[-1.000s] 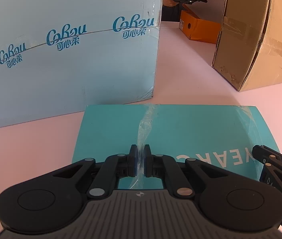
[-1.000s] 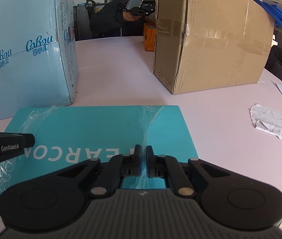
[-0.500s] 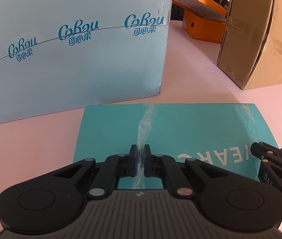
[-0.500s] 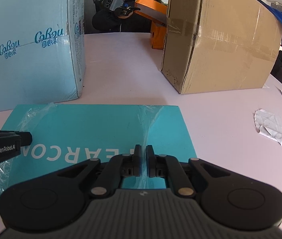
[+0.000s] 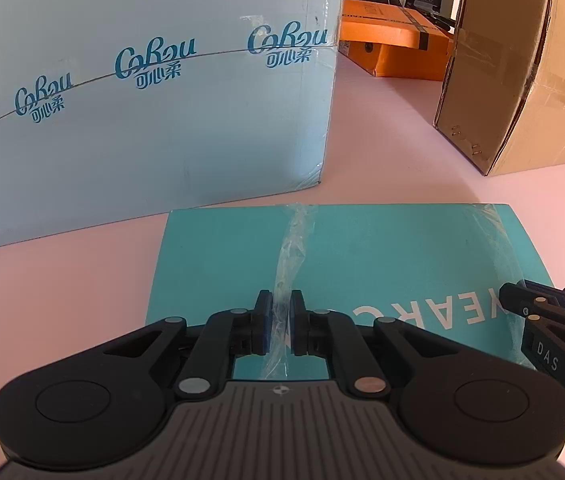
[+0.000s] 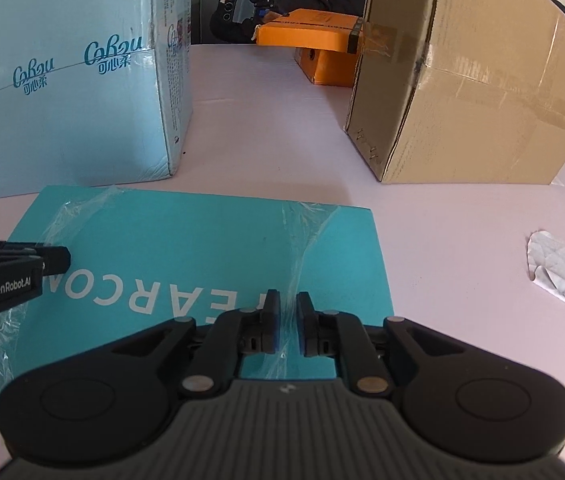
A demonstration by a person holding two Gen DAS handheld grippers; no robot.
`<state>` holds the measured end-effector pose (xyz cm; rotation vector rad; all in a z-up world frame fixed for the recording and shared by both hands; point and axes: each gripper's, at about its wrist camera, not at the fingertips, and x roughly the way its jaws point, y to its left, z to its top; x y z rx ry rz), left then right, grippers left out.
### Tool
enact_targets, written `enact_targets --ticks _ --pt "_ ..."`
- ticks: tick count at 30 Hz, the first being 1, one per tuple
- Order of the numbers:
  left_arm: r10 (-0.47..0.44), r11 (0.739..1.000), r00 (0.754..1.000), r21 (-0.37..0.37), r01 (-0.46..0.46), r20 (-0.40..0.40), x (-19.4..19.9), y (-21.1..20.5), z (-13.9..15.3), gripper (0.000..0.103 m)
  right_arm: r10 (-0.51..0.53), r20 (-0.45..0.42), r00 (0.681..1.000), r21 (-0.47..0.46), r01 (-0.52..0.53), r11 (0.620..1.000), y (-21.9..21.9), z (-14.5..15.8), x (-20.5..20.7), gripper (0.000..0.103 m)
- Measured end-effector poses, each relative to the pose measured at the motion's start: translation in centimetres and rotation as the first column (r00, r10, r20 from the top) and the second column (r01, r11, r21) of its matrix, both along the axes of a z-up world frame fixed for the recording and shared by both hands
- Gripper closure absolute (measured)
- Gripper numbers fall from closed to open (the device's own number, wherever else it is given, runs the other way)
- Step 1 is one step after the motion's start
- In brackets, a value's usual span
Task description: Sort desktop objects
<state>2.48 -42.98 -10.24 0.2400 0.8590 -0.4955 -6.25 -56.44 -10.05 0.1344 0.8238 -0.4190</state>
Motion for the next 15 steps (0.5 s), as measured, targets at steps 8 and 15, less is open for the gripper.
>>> enact_targets --ticks 8,15 --pt "0.014 1.000 1.000 0.006 -0.014 0.002 -0.1 -0.3 0.0 0.097 -0.032 -0.080 0.996 0.032 0.035 0.999 -0.5 -0.4 0.5 0.012" --pt "0.021 1.000 1.000 0.002 -0.021 0.002 -0.1 0.0 0.1 0.097 -0.041 0.019 0.999 -0.060 0.042 0.997 2.6 0.0 0.0 0.086"
